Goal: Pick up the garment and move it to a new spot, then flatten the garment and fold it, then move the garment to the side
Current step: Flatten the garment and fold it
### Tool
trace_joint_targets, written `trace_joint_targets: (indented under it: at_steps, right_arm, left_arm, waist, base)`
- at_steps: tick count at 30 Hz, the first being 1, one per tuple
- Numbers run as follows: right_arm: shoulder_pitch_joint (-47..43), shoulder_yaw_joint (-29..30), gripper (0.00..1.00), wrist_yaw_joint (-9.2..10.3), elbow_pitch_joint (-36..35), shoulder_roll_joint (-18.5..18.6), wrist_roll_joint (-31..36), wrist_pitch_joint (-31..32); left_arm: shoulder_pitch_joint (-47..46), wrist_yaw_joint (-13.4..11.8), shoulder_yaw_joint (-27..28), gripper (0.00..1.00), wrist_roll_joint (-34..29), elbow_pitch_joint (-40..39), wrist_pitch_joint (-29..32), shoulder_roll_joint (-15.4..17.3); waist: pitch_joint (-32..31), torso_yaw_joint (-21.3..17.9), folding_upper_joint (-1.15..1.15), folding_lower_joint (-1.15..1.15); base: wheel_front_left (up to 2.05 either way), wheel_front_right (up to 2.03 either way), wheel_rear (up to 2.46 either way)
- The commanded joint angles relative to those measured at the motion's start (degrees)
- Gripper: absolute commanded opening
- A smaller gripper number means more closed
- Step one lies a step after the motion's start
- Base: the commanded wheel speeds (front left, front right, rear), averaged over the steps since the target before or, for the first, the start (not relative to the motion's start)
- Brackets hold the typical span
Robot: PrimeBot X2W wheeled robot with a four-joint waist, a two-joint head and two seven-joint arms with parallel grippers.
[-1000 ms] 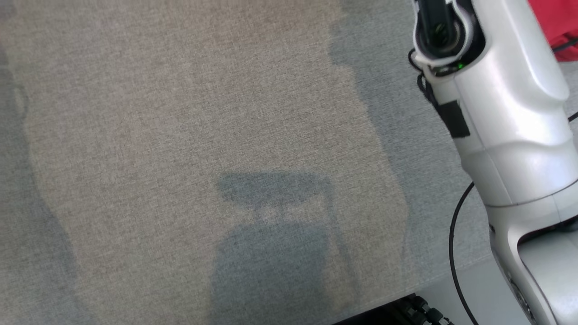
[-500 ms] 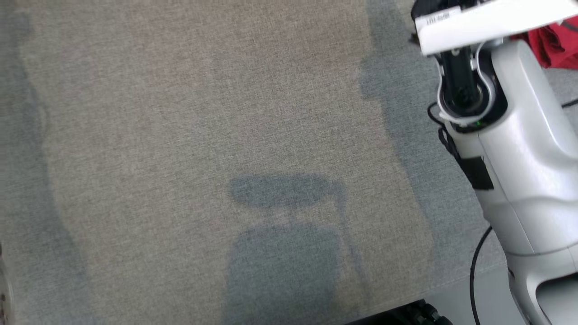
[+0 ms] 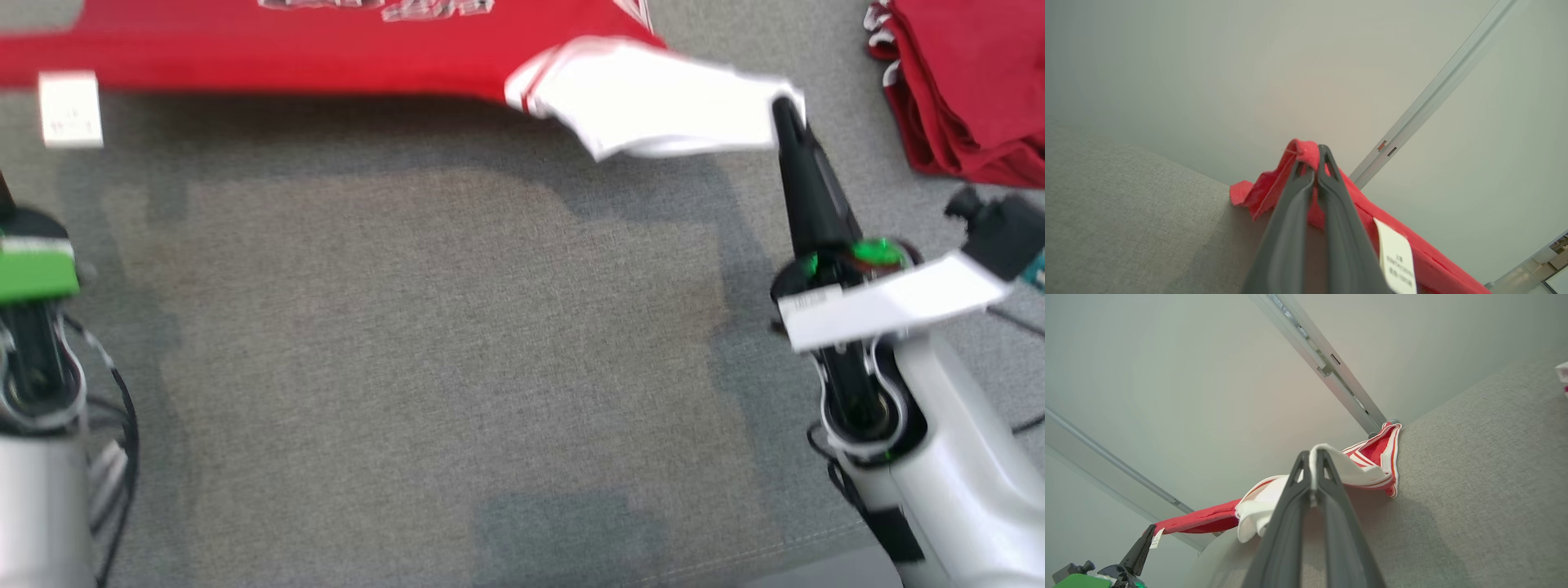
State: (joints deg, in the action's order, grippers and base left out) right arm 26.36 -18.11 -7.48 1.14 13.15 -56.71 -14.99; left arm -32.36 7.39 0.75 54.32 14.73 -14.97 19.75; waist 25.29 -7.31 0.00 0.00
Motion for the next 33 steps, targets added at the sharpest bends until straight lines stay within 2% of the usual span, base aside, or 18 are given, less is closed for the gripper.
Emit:
trace_joint_targets:
  at_steps: [1, 4, 5, 8, 13, 19, 27, 33]
  right_arm:
    - [-3.0, 0.9, 0.00, -0.01, -0.7, 0.6, 0.0, -0.3]
    - [-9.7, 3.1, 0.00, -0.01, -1.6, -0.2, -0.6, -0.3]
    - [-13.5, 4.1, 0.00, -0.01, -2.1, -0.8, -0.6, -0.3]
    - [-18.7, 4.0, 0.00, 0.00, -2.9, -1.3, -1.6, -0.3]
    - [-25.7, 4.0, 0.00, -0.01, -4.7, -0.9, -3.1, -0.3]
    - [-32.4, 4.5, 0.00, -0.01, -8.0, 1.1, -4.1, 1.4]
    - [-38.9, 5.8, 0.00, -0.01, -14.0, 1.7, -3.7, 4.6]
    - [-37.9, 4.8, 0.00, -0.01, -11.2, -0.8, -3.7, 6.1]
  left_arm:
    - [3.4, 0.1, 1.2, 0.00, -0.3, -1.1, -0.3, -0.8]
    - [10.6, 0.1, 2.2, 0.00, -1.9, -3.8, -0.2, -2.7]
    - [14.6, 0.1, 3.6, 0.00, -2.4, -5.5, -0.2, -4.5]
    - [20.1, 0.1, 4.8, 0.00, -3.3, -7.6, -0.2, -6.4]
    - [28.4, 0.1, 3.4, 0.00, -4.2, -10.5, -0.2, -8.7]
    - [36.8, 0.1, 2.1, 0.00, -2.2, -14.7, -0.2, -11.7]
    - [45.7, 0.1, 1.1, 0.00, -2.1, -20.2, -0.2, -11.9]
    - [45.5, 0.1, 0.7, 0.00, -1.4, -17.0, -0.2, -12.4]
  waist:
    - [-5.3, 2.4, 0.00, 0.00]
    - [-8.1, 3.4, 0.00, 0.00]
    - [-9.9, 3.9, 0.00, 0.00]
    - [-12.3, 4.3, 0.00, 0.00]
    - [-16.1, 4.5, 0.00, 0.00]
    - [-18.9, 4.0, 0.00, 0.00]
    - [-19.3, 2.8, 0.00, 0.00]
    - [-19.5, 2.2, 0.00, 0.00]
  base:
    - [0.00, 0.00, 0.00]
    - [0.00, 0.00, 0.00]
    - [0.00, 0.00, 0.00]
    - [0.00, 0.00, 0.00]
    - [0.00, 0.00, 0.00]
    - [0.00, 0.00, 0.00]
    - [0.00, 0.00, 0.00]
    - [0.00, 0.00, 0.00]
